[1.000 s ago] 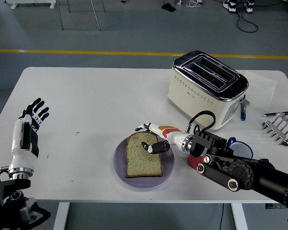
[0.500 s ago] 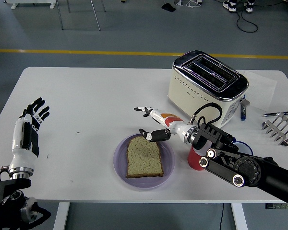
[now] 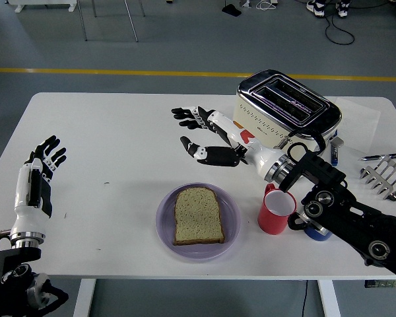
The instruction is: Push plate across desktop,pick up the break from the machine,place the break in the plate
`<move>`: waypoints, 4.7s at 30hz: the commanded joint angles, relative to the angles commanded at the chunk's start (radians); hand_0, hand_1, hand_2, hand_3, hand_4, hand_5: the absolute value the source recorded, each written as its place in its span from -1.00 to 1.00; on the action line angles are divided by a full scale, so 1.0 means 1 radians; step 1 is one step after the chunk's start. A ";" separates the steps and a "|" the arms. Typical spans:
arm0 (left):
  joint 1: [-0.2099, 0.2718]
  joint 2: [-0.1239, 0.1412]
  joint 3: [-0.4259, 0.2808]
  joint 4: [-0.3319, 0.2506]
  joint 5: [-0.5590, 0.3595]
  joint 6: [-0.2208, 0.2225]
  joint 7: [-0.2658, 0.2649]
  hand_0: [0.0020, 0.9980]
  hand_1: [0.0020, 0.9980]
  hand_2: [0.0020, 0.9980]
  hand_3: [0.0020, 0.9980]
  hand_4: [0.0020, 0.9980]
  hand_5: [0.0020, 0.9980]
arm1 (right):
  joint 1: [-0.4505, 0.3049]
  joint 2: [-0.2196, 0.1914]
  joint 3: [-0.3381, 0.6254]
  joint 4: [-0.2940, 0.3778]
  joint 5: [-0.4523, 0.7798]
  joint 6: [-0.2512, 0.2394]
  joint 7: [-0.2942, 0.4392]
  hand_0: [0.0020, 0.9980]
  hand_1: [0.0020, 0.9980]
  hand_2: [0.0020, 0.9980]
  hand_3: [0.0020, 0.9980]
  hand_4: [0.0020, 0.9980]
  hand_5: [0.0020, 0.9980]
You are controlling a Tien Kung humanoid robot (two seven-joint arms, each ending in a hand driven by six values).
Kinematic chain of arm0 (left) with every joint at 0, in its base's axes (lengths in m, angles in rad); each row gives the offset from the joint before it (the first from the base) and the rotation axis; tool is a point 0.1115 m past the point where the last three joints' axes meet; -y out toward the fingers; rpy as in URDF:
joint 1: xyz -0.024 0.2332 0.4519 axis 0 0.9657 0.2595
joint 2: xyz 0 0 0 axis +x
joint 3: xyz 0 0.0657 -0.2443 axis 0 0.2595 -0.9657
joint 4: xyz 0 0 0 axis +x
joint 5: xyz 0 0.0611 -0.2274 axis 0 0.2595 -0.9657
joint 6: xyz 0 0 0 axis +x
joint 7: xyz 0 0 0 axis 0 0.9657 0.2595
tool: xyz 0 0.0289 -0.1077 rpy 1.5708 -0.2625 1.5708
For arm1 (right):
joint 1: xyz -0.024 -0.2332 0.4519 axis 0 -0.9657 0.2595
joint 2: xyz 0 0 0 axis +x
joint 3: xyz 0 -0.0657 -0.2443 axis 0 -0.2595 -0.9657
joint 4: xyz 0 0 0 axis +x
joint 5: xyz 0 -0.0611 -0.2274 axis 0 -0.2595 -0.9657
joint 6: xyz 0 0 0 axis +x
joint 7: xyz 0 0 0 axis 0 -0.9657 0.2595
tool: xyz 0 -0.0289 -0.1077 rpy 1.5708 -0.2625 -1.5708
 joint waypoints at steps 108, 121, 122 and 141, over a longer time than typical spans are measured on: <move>-0.024 0.038 -0.061 -0.177 -0.063 -0.152 0.235 0.67 0.69 0.75 0.62 0.15 1.00 | -0.544 0.010 0.904 -0.071 0.127 0.127 -0.062 0.76 0.59 0.64 0.59 0.00 0.13; -0.032 0.041 -0.067 -0.180 -0.069 -0.150 0.226 0.67 0.69 0.75 0.62 0.15 1.00 | -0.528 0.000 0.882 -0.068 0.131 0.124 -0.058 0.76 0.59 0.64 0.59 0.00 0.12; -0.032 0.044 -0.063 -0.182 -0.071 -0.150 0.224 0.67 0.69 0.75 0.62 0.15 1.00 | -0.529 0.002 0.881 -0.068 0.134 0.123 -0.056 0.76 0.59 0.64 0.59 0.00 0.12; 0.012 0.047 -0.046 -0.185 -0.070 -0.148 0.222 0.66 0.69 0.75 0.61 0.14 1.00 | -0.562 0.006 0.892 -0.071 0.139 0.124 -0.057 0.76 0.59 0.63 0.59 0.00 0.12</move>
